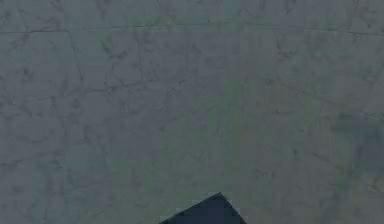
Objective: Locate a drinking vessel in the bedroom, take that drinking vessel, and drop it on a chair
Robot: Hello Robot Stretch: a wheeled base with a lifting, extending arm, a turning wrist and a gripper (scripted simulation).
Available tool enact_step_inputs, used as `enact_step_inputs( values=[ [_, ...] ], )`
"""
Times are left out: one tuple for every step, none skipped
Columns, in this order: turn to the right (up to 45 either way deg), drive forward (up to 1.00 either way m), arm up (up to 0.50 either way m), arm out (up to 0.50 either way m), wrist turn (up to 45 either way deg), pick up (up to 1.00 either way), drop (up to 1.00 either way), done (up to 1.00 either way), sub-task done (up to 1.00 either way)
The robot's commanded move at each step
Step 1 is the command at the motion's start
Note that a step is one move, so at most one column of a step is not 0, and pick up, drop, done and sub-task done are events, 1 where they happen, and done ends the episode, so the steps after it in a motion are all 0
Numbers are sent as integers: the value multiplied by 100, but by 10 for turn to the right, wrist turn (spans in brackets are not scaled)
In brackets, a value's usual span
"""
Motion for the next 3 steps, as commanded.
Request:
enact_step_inputs(
  values=[
    [-450,0,0,0,0,0,0,0,0],
    [-450,0,0,0,0,0,0,0,0],
    [-450,0,0,0,0,0,0,0,0]
  ],
)
